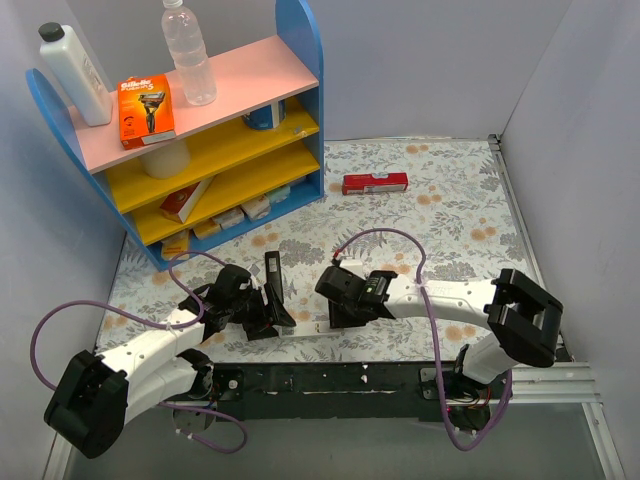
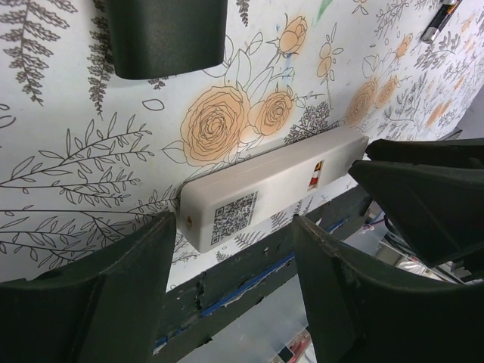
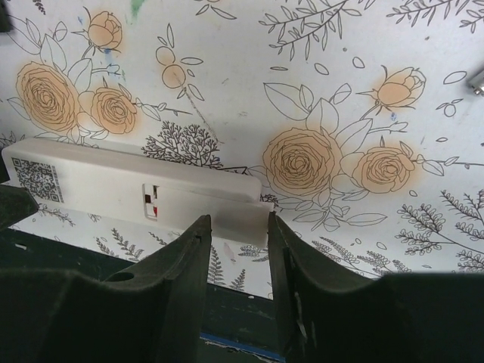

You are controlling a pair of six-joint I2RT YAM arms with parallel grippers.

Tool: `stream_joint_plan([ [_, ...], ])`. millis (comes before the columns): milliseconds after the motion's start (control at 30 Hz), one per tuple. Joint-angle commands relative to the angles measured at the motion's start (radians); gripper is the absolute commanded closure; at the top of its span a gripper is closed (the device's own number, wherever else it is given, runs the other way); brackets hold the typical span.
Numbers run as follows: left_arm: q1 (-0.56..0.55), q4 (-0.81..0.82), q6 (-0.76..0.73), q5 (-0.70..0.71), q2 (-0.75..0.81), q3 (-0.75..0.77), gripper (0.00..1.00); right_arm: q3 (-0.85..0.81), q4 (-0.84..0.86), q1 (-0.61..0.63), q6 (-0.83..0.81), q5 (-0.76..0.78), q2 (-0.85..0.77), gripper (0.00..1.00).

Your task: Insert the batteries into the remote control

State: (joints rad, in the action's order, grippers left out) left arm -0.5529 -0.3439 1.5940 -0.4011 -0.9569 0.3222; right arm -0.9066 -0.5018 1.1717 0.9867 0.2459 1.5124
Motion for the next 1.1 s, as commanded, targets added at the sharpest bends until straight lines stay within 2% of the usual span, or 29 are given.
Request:
stream_joint_plan([
  [0, -0.004, -0.007, -0.006, -0.004, 0.026, -0.003, 0.38, -0.058, -0.066, 0.028, 0.033, 0.061, 0.012, 0.56],
  [267, -0.002, -0.006, -0.011, -0.007, 0.026, -0.003, 0.38, -0.107, -0.127, 0.040, 0.079, 0.111, 0.028, 0.47],
  [600, -0.002, -0.001, -0.012, -0.012, 0.027, -0.005, 0.37, -0.123, -0.144, 0.043, 0.105, 0.113, 0.052, 0.42],
  [1067, -0.004, 0.003, -0.016, -0.021, 0.032, -0.008, 0.36, -0.130, -0.101, 0.046, 0.098, 0.084, 0.092, 0.43],
])
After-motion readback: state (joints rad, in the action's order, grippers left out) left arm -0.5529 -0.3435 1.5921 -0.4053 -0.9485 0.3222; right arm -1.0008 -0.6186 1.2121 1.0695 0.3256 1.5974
